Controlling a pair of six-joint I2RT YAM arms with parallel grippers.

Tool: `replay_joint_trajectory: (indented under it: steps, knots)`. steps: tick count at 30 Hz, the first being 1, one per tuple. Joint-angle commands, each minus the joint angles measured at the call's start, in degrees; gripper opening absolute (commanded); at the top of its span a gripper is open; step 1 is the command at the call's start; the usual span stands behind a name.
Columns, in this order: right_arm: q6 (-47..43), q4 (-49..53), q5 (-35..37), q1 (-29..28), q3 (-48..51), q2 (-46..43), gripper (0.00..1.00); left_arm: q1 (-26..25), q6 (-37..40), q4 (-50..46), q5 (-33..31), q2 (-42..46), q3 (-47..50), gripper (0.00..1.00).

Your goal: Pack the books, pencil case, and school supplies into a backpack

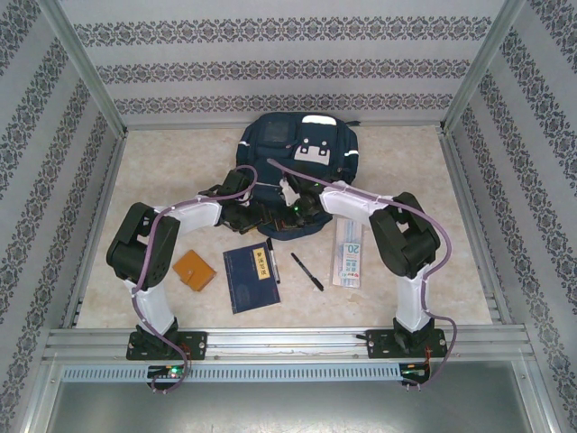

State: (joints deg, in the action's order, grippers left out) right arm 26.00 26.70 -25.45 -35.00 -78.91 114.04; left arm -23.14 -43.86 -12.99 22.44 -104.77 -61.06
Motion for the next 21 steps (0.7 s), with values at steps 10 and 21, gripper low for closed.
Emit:
replay_joint_trajectory:
  steps: [10, 21]
  knots:
    - [19.53, -19.74, -20.72, 3.13, 1.28, -0.28, 0.00, -1.82, -2.78, 3.36, 2.99, 2.42, 1.70, 0.48]
    - [19.45, -18.73, -12.08, 1.82, 6.54, -2.14, 0.34, 5.14, 3.80, 5.27, 6.92, 14.40, 7.49, 0.52]
